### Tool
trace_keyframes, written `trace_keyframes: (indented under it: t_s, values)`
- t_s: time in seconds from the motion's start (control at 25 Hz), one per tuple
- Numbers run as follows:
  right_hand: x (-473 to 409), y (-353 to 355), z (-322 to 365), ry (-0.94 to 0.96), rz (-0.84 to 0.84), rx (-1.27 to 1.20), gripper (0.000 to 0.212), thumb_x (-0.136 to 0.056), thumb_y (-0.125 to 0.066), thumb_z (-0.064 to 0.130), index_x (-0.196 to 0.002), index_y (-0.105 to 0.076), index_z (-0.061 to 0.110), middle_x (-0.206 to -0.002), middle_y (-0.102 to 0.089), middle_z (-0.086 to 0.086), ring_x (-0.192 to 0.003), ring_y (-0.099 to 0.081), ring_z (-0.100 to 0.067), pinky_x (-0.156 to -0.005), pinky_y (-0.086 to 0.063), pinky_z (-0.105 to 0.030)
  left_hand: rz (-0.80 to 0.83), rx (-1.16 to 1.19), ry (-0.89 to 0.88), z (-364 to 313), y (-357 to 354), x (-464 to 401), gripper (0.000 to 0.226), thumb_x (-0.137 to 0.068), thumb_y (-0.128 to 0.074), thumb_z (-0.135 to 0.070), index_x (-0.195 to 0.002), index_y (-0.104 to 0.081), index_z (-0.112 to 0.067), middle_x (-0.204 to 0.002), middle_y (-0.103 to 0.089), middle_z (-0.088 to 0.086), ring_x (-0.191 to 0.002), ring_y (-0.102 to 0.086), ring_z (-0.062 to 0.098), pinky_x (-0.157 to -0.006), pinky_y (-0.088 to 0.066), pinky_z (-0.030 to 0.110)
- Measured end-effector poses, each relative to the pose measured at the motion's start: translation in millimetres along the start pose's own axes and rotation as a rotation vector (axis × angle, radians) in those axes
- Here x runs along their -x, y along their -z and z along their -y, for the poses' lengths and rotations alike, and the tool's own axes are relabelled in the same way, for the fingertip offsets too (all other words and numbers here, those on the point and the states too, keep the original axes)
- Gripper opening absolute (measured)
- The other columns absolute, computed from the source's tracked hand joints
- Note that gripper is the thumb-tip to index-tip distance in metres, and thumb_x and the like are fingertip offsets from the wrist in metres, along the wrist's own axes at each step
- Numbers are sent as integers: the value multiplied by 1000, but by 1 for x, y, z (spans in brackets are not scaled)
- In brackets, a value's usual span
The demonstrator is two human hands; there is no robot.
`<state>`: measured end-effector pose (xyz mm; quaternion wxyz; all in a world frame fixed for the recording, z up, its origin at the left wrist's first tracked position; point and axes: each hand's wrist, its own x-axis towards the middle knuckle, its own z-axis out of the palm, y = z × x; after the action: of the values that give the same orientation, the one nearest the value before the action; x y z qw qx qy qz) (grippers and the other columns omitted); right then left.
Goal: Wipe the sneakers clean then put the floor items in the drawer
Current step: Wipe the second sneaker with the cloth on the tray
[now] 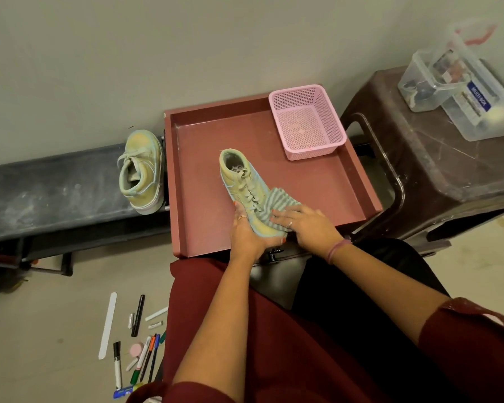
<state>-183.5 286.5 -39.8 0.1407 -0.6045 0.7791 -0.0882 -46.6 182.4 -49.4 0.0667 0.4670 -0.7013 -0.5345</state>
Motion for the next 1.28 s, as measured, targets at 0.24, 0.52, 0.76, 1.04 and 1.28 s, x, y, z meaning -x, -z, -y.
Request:
trace_keyframes:
  t_s: [0.24,0.52,0.76,1.04,1.28]
  values:
    - [-20,34,-21,-495,-398,-397,53,-81,-42,-11,-118,-66,19,-118,-66,-9,-101,-63,-26,-90,-48,-27,23,-1,7,1,0,-3,144,-50,-94,-29,-154,5,-17,-151,-32,2,-137,-34,17,-114,-32,35]
    - [-12,-21,16,-259,54,-564,81,-85,-39,-15,-151,-8,21,-158,3,2,-145,-4,-15,-119,-5,-31,-1,29,22,2,-1,2,145,-42,-89,-43,-154,0,-23,-144,-45,-2,-128,-47,15,-105,-43,34]
    - [21,-26,25,-219,22,-432,84,-83,-37,-17,-151,-7,23,-158,9,3,-146,1,-15,-111,-2,-19,-3,43,-14,6,-3,-1,141,-47,-90,-37,-154,1,-25,-141,-47,-6,-124,-50,12,-98,-44,25]
    - [-58,6,4,-300,181,-703,76,-87,-34,-17,-151,-8,15,-158,-8,-2,-146,-10,-17,-111,-10,-15,11,4,-2,2,0,-2,142,-49,-93,-34,-154,3,-23,-146,-41,-3,-130,-44,15,-108,-40,37]
    - [0,-13,23,-270,135,-691,86,-80,-36,-20,-151,-2,16,-157,10,6,-143,3,-9,-106,-4,-8,-17,-17,14,2,0,0,143,-43,-84,-43,-153,5,-24,-147,-41,0,-131,-44,17,-107,-41,38]
